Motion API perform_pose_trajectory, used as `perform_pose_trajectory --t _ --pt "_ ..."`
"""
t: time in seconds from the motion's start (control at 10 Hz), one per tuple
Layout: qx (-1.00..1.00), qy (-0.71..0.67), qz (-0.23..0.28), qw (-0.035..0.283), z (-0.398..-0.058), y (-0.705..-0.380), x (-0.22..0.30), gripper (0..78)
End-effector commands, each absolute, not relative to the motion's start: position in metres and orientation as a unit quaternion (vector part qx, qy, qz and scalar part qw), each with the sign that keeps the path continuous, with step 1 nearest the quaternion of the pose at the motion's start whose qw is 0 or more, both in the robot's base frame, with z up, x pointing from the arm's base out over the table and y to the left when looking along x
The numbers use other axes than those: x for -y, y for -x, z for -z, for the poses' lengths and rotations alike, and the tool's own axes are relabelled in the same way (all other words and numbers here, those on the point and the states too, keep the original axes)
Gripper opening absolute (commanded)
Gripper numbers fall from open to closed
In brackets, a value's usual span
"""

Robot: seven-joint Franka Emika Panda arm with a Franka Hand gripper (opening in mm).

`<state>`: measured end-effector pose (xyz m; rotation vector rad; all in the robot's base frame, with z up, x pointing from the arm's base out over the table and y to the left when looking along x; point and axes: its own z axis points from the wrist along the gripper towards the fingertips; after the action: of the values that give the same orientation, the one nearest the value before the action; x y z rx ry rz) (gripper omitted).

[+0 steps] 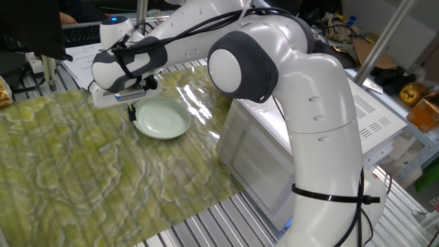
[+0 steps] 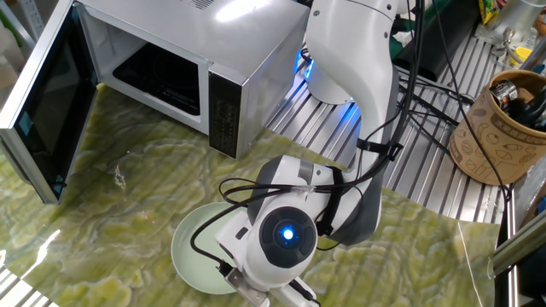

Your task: Put the bowl into the microwave

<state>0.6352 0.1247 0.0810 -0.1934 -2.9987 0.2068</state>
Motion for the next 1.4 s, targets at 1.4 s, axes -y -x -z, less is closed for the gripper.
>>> perform_pose_trajectory --t 1.4 --pt "0.985 0.07 -0.124 0.097 -0.084 -0.654 -0.119 1.2"
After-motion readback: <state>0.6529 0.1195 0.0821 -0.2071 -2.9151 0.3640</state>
